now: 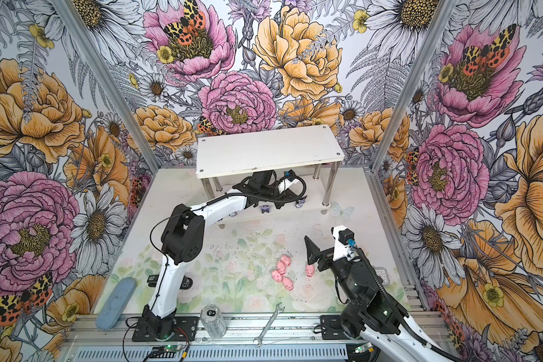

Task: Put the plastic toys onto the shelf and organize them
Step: 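Lower the figurine with the left gripper onto the shelf's lower tier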

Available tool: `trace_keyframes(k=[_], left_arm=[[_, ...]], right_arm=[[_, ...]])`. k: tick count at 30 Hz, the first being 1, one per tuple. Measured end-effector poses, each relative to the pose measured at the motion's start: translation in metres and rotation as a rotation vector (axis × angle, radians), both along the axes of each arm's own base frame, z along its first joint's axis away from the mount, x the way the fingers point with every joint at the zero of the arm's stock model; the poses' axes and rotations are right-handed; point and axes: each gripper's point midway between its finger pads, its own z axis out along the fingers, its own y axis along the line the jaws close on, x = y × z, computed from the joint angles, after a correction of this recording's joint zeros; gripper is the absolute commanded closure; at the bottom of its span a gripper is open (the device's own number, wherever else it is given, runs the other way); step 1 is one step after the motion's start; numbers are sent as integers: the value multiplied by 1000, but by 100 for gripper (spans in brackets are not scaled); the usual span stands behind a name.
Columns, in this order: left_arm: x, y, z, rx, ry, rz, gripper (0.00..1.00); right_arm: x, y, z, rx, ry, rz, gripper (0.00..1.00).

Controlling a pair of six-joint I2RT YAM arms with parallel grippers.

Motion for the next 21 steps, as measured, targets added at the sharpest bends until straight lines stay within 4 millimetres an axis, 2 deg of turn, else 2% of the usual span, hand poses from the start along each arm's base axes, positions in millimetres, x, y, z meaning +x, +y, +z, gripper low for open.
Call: trace_keyframes(k=[8,17,21], left_arm=[[0,-1,-9,2,23,-2,100],[0,-3,-9,-8,29,-7,100],[0,-3,-9,-7,31,-7,88]], right_arm=[[1,1,-2,-8,8,0,0],[2,2,-3,-10,9,0,0],[2,2,-3,-9,9,0,0]])
